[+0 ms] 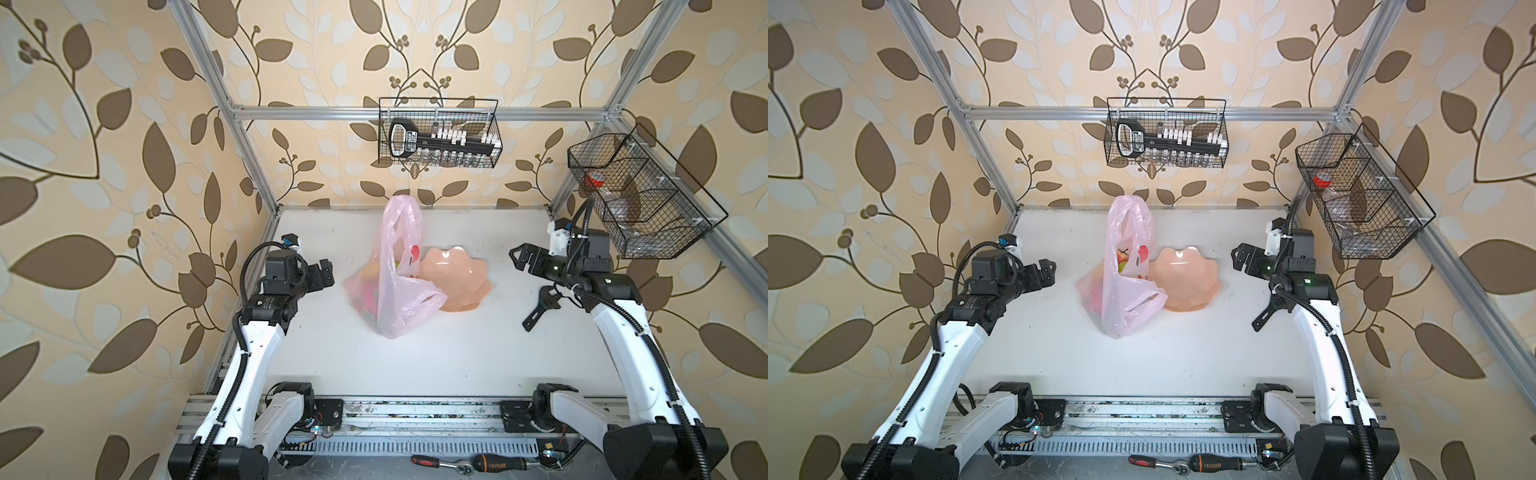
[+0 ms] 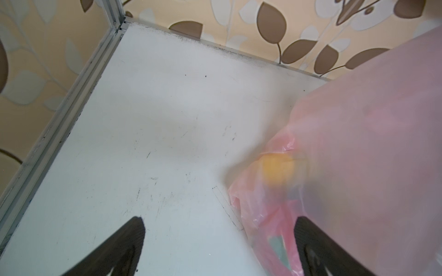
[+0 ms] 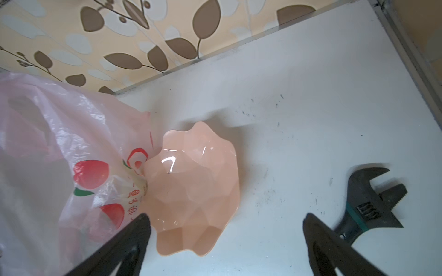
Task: Place the fruits into the plastic bag
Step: Reset both arms
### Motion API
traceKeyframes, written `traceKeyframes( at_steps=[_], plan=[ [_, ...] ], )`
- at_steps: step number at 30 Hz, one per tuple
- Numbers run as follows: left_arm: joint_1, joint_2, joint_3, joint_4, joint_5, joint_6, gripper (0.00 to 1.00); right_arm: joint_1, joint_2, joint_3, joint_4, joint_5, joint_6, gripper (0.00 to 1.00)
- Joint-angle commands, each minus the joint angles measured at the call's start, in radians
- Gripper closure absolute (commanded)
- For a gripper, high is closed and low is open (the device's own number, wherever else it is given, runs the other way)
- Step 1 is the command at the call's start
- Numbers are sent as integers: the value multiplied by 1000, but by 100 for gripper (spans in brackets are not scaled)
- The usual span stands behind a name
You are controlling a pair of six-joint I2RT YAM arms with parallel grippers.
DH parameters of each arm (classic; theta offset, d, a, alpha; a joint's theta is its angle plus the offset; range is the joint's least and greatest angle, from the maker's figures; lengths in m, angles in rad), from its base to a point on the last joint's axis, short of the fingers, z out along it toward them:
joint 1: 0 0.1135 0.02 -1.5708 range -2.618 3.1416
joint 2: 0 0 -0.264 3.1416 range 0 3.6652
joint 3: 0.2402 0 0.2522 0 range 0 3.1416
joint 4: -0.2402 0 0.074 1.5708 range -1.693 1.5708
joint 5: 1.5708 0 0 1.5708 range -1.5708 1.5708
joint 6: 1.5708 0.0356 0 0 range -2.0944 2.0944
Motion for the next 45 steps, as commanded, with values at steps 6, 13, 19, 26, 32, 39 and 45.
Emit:
traceKeyframes(
  at_steps=[6, 13, 19, 26, 32, 39, 45],
  plan=[
    [34, 142, -302, 592, -123, 93, 1, -43, -54, -394, 518, 198, 2, 0],
    [33, 357, -414, 923, -80, 137, 1, -47, -69, -808, 1138, 306, -71, 0],
    [12, 544, -461, 1183, 109, 206, 1, 38, 98, -853, 1435, 327, -200, 0],
    [14, 551, -428, 1121, 113, 201, 1, 112, 294, -918, 1756, 455, -234, 0],
    [14, 547, -430, 1125, 110, 202, 1, 140, 260, -897, 1668, 516, -238, 0],
    [14, 545, -433, 1128, 110, 200, 1, 138, 271, -898, 1679, 446, -266, 0],
    [14, 544, -433, 1128, 109, 200, 1, 113, 281, -879, 1656, 376, -264, 0]
  ],
)
